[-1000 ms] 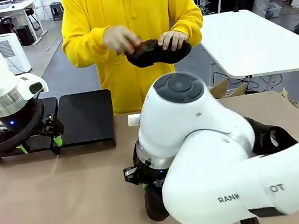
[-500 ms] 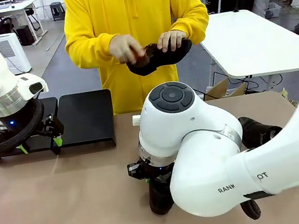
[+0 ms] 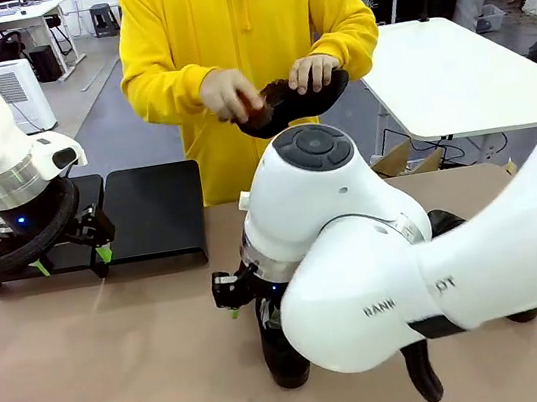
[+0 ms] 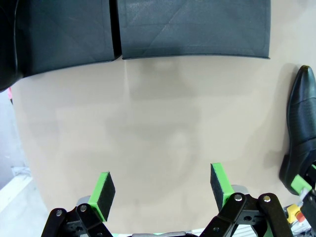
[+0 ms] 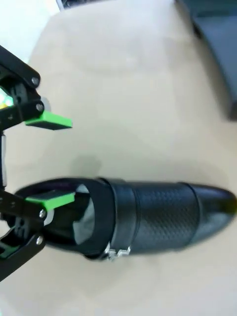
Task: Organize the shoes by placing them on the stand.
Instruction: Pick up one Shoe and place it in the middle of the table, then place the Shoe from the middle of the table onto the Shoes Stand.
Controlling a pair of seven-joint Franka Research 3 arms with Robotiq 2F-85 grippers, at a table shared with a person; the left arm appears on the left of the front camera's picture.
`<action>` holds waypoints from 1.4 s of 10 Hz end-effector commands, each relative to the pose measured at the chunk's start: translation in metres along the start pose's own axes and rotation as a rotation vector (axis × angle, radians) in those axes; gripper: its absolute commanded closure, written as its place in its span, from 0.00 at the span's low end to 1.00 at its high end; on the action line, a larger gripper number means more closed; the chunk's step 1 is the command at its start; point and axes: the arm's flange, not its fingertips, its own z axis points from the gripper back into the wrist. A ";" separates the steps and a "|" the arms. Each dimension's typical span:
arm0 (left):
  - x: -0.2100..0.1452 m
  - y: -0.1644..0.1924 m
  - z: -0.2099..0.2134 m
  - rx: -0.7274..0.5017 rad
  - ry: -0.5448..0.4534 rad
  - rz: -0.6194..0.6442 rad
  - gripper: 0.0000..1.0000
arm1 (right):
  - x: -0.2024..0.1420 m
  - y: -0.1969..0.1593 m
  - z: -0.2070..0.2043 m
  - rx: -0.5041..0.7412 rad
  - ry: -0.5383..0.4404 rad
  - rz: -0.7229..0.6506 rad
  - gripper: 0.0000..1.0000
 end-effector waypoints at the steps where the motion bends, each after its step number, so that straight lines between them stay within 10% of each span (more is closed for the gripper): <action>1: 0.000 0.001 0.000 -0.002 -0.010 0.011 0.00 | 0.005 -0.031 0.071 0.149 0.120 -0.014 0.00; 2: 0.000 0.001 0.000 -0.002 -0.010 0.011 0.00 | 0.000 0.000 0.000 0.000 0.000 0.000 0.00; 14: 0.000 0.000 0.000 0.000 0.000 0.000 0.00 | 0.005 -0.017 0.031 0.000 -0.024 0.026 0.00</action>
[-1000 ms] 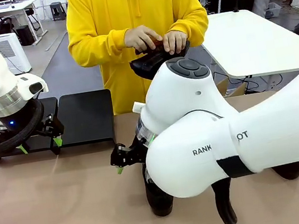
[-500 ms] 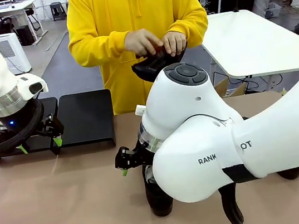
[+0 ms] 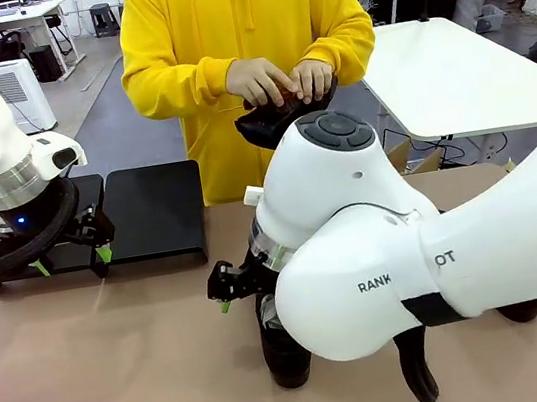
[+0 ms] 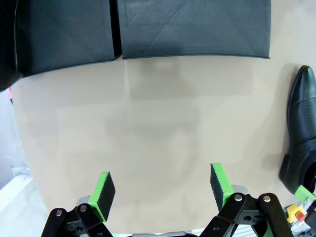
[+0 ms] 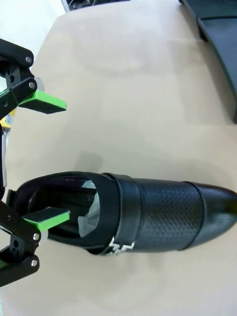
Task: Organize the shoes by placing them on the stand.
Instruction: Place the Shoe from the middle of the table onto the Shoes Stand.
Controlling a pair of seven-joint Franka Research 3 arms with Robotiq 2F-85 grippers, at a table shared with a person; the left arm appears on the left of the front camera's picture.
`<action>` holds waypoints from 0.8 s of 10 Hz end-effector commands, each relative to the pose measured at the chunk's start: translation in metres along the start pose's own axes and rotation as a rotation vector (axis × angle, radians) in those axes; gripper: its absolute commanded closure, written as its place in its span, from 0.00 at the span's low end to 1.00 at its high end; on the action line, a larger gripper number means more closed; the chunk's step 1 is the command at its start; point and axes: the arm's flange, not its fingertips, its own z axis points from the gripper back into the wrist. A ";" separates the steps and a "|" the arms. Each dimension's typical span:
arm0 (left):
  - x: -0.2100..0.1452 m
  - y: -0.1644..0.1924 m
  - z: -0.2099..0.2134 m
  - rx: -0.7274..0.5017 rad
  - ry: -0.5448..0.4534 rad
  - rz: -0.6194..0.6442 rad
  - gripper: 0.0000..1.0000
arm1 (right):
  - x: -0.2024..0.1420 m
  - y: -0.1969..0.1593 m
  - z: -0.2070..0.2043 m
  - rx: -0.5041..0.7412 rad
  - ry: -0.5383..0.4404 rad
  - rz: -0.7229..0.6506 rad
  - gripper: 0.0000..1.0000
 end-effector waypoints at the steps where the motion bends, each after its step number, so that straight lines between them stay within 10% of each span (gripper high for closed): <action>1: -0.021 -0.029 -0.002 -0.069 -0.001 -0.090 0.00 | 0.011 -0.020 0.054 -0.051 -0.092 0.028 0.00; 7: -0.082 -0.136 -0.018 -0.237 0.103 0.054 0.00 | 0.073 -0.133 0.106 -0.250 -0.275 -0.390 0.00; 8: -0.083 -0.159 -0.024 -0.215 0.052 0.067 0.00 | 0.061 -0.106 0.118 -0.164 -0.221 -0.156 0.00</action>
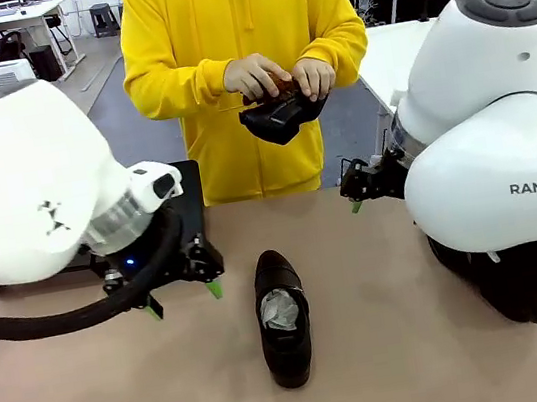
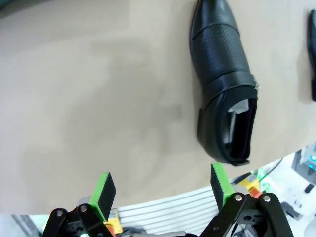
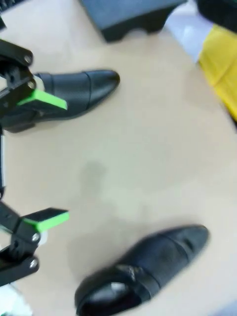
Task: Organize the shoes by placing them on the stand.
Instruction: Place the Shoe from the middle of the table onto the Shoes Stand.
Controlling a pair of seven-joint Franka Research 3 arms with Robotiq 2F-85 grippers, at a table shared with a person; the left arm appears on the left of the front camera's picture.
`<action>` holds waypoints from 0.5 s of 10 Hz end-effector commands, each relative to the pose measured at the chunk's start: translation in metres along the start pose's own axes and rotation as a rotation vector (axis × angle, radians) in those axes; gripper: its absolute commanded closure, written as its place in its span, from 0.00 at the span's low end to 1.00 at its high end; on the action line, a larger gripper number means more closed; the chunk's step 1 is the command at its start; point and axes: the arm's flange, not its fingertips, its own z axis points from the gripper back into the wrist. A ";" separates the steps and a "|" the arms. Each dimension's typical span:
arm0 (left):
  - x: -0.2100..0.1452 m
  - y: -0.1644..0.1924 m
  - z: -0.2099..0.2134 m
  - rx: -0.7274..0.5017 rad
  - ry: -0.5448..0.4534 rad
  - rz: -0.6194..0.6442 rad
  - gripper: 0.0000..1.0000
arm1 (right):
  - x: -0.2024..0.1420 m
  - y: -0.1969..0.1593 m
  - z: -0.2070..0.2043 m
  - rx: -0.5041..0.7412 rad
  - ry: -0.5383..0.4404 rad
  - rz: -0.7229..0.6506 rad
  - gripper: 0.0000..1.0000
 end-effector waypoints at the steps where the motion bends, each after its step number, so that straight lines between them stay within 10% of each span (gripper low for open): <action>1: 0.006 -0.028 -0.021 0.019 -0.027 0.036 0.00 | -0.019 0.028 0.011 0.053 0.014 0.106 0.00; 5: 0.008 -0.062 -0.063 0.080 0.039 -0.022 0.00 | -0.019 0.028 0.011 0.053 0.014 0.106 0.00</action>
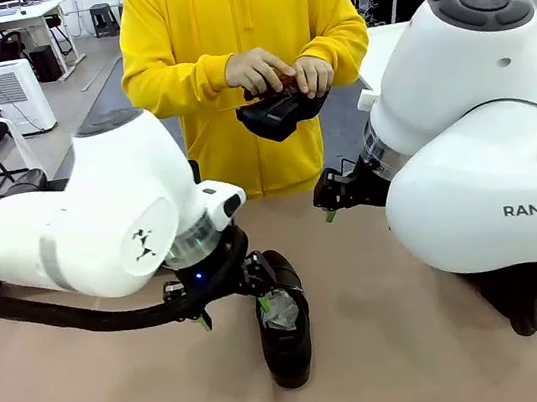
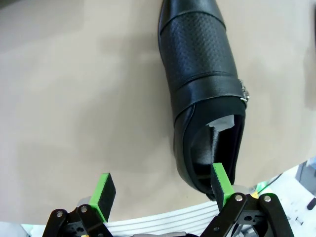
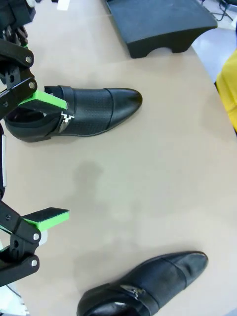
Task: Organize the shoes by placing them on the stand.
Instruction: Place the Shoe from the middle of the table onto the Shoes Stand.
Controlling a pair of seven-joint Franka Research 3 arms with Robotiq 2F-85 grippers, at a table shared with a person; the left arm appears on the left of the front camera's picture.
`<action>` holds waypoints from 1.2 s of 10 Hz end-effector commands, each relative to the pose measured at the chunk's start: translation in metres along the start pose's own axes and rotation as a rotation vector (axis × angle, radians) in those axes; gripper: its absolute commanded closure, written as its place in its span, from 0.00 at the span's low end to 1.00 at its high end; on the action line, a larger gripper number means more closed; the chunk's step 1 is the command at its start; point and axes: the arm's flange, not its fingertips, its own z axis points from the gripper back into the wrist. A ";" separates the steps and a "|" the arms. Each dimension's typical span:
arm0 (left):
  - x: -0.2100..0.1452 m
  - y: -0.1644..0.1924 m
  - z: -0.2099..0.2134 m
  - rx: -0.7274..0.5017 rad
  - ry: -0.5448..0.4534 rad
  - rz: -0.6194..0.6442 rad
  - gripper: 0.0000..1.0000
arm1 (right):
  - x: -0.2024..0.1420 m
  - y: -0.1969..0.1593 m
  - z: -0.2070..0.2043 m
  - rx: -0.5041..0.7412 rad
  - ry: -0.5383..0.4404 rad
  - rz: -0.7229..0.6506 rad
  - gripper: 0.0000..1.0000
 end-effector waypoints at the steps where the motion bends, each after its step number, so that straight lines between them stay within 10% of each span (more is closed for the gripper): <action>1: 0.007 -0.011 -0.010 0.045 0.027 -0.012 0.00 | 0.007 -0.002 -0.001 0.014 0.011 0.009 0.00; 5: 0.014 -0.019 -0.046 0.071 0.109 -0.075 0.00 | 0.007 -0.002 -0.001 0.014 0.011 0.009 0.00; 10: 0.009 -0.023 -0.059 0.081 0.108 -0.091 0.98 | 0.007 -0.002 -0.001 0.014 0.011 0.009 0.00; 12: 0.008 -0.022 -0.056 0.085 0.108 -0.095 1.00 | 0.007 -0.002 -0.001 0.014 0.011 0.009 0.00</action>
